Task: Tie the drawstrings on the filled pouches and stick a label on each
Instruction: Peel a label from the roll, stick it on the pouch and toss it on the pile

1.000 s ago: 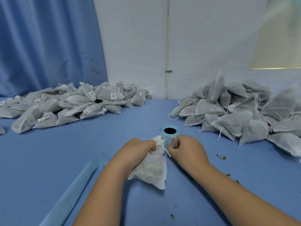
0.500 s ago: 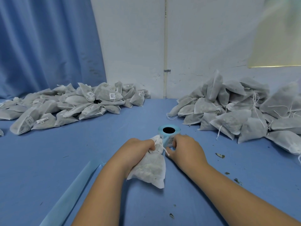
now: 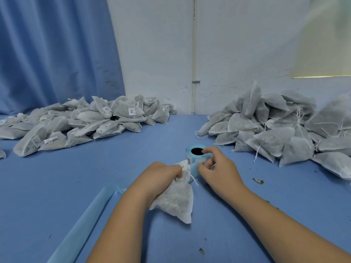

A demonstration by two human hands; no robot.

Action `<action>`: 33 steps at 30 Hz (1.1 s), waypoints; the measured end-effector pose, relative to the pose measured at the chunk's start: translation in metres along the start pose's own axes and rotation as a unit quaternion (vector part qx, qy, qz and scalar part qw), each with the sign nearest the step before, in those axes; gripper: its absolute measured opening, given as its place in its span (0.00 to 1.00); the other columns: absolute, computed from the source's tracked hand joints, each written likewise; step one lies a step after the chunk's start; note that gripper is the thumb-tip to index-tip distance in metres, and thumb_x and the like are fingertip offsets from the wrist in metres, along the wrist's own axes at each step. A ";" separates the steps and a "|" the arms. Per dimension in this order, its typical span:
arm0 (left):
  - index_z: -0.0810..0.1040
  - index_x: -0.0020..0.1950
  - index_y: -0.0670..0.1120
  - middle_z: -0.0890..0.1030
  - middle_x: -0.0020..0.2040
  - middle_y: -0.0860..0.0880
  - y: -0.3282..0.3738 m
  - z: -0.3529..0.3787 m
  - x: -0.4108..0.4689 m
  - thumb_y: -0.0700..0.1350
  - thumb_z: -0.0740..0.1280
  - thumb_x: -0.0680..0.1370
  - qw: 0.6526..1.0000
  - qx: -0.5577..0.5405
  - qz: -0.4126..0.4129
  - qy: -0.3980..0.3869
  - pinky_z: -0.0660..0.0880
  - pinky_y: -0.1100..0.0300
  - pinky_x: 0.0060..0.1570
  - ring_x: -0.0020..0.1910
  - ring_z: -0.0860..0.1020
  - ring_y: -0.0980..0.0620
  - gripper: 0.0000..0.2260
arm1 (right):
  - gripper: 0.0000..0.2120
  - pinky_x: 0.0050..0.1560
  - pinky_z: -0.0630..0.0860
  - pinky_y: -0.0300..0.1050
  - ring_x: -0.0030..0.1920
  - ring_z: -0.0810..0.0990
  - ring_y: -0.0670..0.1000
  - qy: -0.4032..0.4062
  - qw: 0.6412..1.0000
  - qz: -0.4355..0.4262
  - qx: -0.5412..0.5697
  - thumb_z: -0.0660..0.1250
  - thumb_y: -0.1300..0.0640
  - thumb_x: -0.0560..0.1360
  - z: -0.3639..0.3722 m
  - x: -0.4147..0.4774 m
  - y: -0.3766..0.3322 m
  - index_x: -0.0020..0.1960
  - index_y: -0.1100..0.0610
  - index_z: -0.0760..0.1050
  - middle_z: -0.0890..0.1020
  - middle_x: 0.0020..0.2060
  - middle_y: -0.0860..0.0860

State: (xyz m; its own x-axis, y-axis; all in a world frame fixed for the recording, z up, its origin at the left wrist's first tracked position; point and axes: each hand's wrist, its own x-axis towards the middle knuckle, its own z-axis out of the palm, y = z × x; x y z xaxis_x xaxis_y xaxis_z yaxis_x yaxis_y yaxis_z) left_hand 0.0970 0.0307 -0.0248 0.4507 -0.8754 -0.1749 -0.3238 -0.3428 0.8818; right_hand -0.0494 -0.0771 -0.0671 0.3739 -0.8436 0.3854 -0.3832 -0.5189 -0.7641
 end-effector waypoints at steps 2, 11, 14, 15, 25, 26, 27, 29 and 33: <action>0.66 0.29 0.48 0.67 0.24 0.52 0.000 0.001 0.000 0.47 0.67 0.71 1.000 0.008 0.005 0.005 0.62 0.59 0.30 0.25 0.65 0.51 0.14 | 0.15 0.37 0.71 0.35 0.35 0.75 0.42 -0.025 0.999 -0.019 -0.015 0.65 0.56 0.72 -0.001 -0.001 0.000 0.54 0.39 0.71 0.78 0.33 0.46; 0.67 0.33 0.48 0.67 0.29 0.49 0.000 0.004 -0.001 0.47 0.67 0.71 0.998 0.054 0.034 0.017 0.61 0.59 0.31 0.29 0.64 0.50 0.11 | 0.08 0.34 0.68 0.32 0.32 0.73 0.41 -0.035 0.999 -0.029 -0.028 0.66 0.60 0.71 -0.003 0.003 -0.002 0.39 0.47 0.72 0.78 0.31 0.46; 0.64 0.30 0.49 0.64 0.26 0.51 -0.001 0.005 -0.001 0.47 0.67 0.71 0.996 0.074 0.046 0.026 0.58 0.62 0.25 0.25 0.62 0.51 0.14 | 0.06 0.34 0.69 0.32 0.31 0.72 0.41 -0.033 0.998 -0.034 -0.038 0.67 0.60 0.70 -0.005 0.005 -0.002 0.37 0.50 0.73 0.78 0.32 0.47; 0.64 0.31 0.49 0.64 0.26 0.52 -0.001 0.005 -0.001 0.48 0.67 0.71 0.995 0.080 0.052 0.028 0.57 0.63 0.25 0.25 0.62 0.52 0.13 | 0.06 0.34 0.69 0.31 0.31 0.72 0.41 -0.031 0.998 -0.036 -0.043 0.67 0.60 0.70 -0.005 0.005 -0.001 0.37 0.50 0.73 0.78 0.32 0.47; 0.70 0.34 0.48 0.68 0.29 0.50 -0.001 0.008 -0.004 0.49 0.66 0.72 0.986 0.130 0.093 0.044 0.60 0.61 0.27 0.27 0.65 0.52 0.10 | 0.10 0.35 0.69 0.27 0.31 0.74 0.39 -0.034 0.999 -0.016 -0.031 0.68 0.61 0.71 -0.009 0.007 0.000 0.35 0.48 0.77 0.80 0.33 0.45; 0.70 0.34 0.48 0.68 0.30 0.50 -0.001 0.008 -0.004 0.49 0.66 0.72 0.986 0.132 0.094 0.044 0.60 0.60 0.28 0.28 0.65 0.52 0.10 | 0.10 0.35 0.69 0.27 0.31 0.74 0.39 -0.035 0.999 -0.010 -0.020 0.69 0.61 0.71 -0.009 0.007 0.000 0.35 0.48 0.77 0.81 0.33 0.44; 0.70 0.34 0.48 0.68 0.31 0.49 -0.001 0.008 -0.004 0.49 0.66 0.72 0.986 0.131 0.094 0.044 0.61 0.60 0.30 0.29 0.65 0.52 0.10 | 0.11 0.36 0.70 0.27 0.31 0.75 0.39 -0.036 0.999 -0.002 -0.007 0.69 0.61 0.72 -0.010 0.008 0.000 0.35 0.47 0.78 0.81 0.32 0.44; 0.70 0.35 0.48 0.67 0.31 0.49 -0.001 0.008 -0.005 0.48 0.66 0.73 0.987 0.125 0.091 0.042 0.61 0.59 0.31 0.30 0.65 0.52 0.09 | 0.11 0.39 0.73 0.31 0.32 0.78 0.41 -0.041 0.999 0.019 0.023 0.69 0.61 0.73 -0.011 0.007 0.000 0.37 0.46 0.78 0.81 0.33 0.44; 0.69 0.35 0.48 0.67 0.32 0.49 -0.001 0.007 -0.005 0.48 0.66 0.72 0.989 0.118 0.086 0.035 0.61 0.59 0.31 0.30 0.65 0.52 0.09 | 0.10 0.46 0.79 0.48 0.35 0.82 0.48 -0.041 0.995 0.056 0.065 0.67 0.63 0.73 -0.015 0.004 -0.001 0.46 0.48 0.77 0.82 0.33 0.48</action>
State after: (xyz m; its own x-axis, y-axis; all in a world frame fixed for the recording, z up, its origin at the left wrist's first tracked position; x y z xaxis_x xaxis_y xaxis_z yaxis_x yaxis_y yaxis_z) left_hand 0.0891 0.0333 -0.0273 0.4261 -0.9047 0.0059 -0.5816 -0.2689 0.7677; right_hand -0.0598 -0.0825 -0.0573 0.4058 -0.8778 0.2546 -0.3149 -0.3958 -0.8627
